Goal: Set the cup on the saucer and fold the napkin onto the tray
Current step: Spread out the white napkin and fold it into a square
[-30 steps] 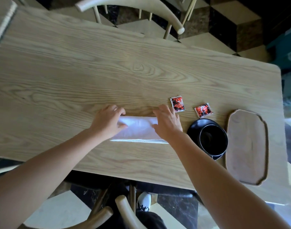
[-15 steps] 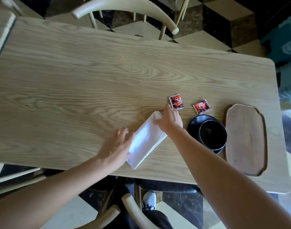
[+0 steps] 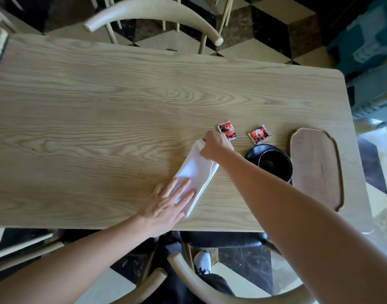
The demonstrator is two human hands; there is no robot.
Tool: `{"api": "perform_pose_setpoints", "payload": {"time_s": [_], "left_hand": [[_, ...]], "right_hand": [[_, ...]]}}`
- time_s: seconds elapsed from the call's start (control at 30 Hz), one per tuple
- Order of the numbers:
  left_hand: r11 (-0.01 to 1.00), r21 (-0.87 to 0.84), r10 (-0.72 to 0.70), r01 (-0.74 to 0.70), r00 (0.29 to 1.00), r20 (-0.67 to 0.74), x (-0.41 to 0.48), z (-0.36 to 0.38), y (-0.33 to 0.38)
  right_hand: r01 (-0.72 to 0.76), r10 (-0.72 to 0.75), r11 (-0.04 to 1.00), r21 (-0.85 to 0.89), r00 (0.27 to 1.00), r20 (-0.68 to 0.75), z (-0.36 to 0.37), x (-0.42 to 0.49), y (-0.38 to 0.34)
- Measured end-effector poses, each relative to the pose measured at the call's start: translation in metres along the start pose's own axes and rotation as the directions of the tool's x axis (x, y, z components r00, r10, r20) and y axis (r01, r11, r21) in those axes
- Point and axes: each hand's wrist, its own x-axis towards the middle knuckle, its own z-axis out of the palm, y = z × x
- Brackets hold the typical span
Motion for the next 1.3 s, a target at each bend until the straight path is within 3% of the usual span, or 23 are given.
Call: {"api": "perform_pose_setpoints", "payload": {"time_s": [0.17, 0.3, 0.4, 0.47, 0.57, 0.67, 0.77, 0.87, 0.93, 1.0, 1.07, 1.1, 1.13, 1.3], "left_hand": [[0.996, 0.058, -0.066, 0.070, 0.996, -0.064, 0.025, -0.020, 0.018], [0.998, -0.003, -0.056, 0.056, 0.997, -0.048, 0.025, -0.025, 0.018], [0.985, -0.162, 0.041, -0.065, 0.989, -0.144, 0.009, -0.023, 0.005], [0.908, -0.400, 0.037, -0.124, 0.975, -0.218, -0.004, -0.028, -0.010], [0.668, -0.738, -0.309, 0.098, 0.938, -0.155, -0.011, -0.042, -0.020], [0.506, -0.797, -0.582, 0.329, 0.812, -0.034, 0.013, -0.053, -0.020], [0.348, -0.848, -0.652, 0.400, 0.753, 0.088, 0.047, -0.054, -0.020], [0.289, -0.859, -0.657, 0.423, 0.740, 0.143, 0.068, -0.056, -0.022], [0.339, -0.847, -0.603, 0.409, 0.785, 0.138, 0.072, -0.058, -0.026], [0.460, -0.806, -0.498, 0.371, 0.860, 0.112, 0.071, -0.059, -0.030], [0.576, -0.760, -0.398, 0.303, 0.915, 0.063, 0.072, -0.057, -0.036], [0.618, -0.737, -0.370, 0.273, 0.928, 0.034, 0.074, -0.054, -0.039], [0.642, -0.724, -0.358, 0.252, 0.934, 0.008, 0.076, -0.053, -0.042], [0.737, -0.646, -0.326, 0.199, 0.942, -0.082, 0.082, -0.050, -0.046]], "right_hand": [[0.255, -0.262, 0.965, -0.062, 0.942, -0.211, -0.008, -0.028, -0.014], [0.461, -0.516, 0.856, -0.234, 0.747, -0.420, 0.053, -0.075, 0.004], [0.413, -0.500, 0.860, -0.299, 0.798, -0.337, 0.104, -0.090, 0.026], [0.405, -0.484, 0.869, -0.283, 0.813, -0.323, 0.123, -0.095, 0.031], [0.401, -0.483, 0.871, -0.283, 0.803, -0.348, 0.134, -0.097, 0.028], [0.409, -0.481, 0.873, -0.266, 0.813, -0.328, 0.143, -0.097, 0.027], [0.453, -0.482, 0.876, -0.166, 0.826, -0.293, 0.141, -0.099, 0.029], [0.438, -0.393, 0.895, 0.082, 0.862, -0.319, 0.124, -0.097, 0.032], [0.397, -0.283, 0.905, 0.152, 0.829, -0.481, 0.106, -0.090, 0.035], [0.317, -0.046, 0.860, 0.401, 0.830, -0.557, 0.087, -0.079, 0.046], [0.154, 0.242, 0.599, 0.786, 0.901, -0.361, 0.069, -0.070, 0.057], [0.063, 0.327, 0.450, 0.891, 0.916, -0.231, 0.065, -0.064, 0.063], [-0.009, 0.361, 0.385, 0.923, 0.922, -0.141, 0.064, -0.061, 0.067], [-0.114, 0.226, 0.515, 0.849, 0.974, -0.007, 0.072, -0.052, 0.076]]}}
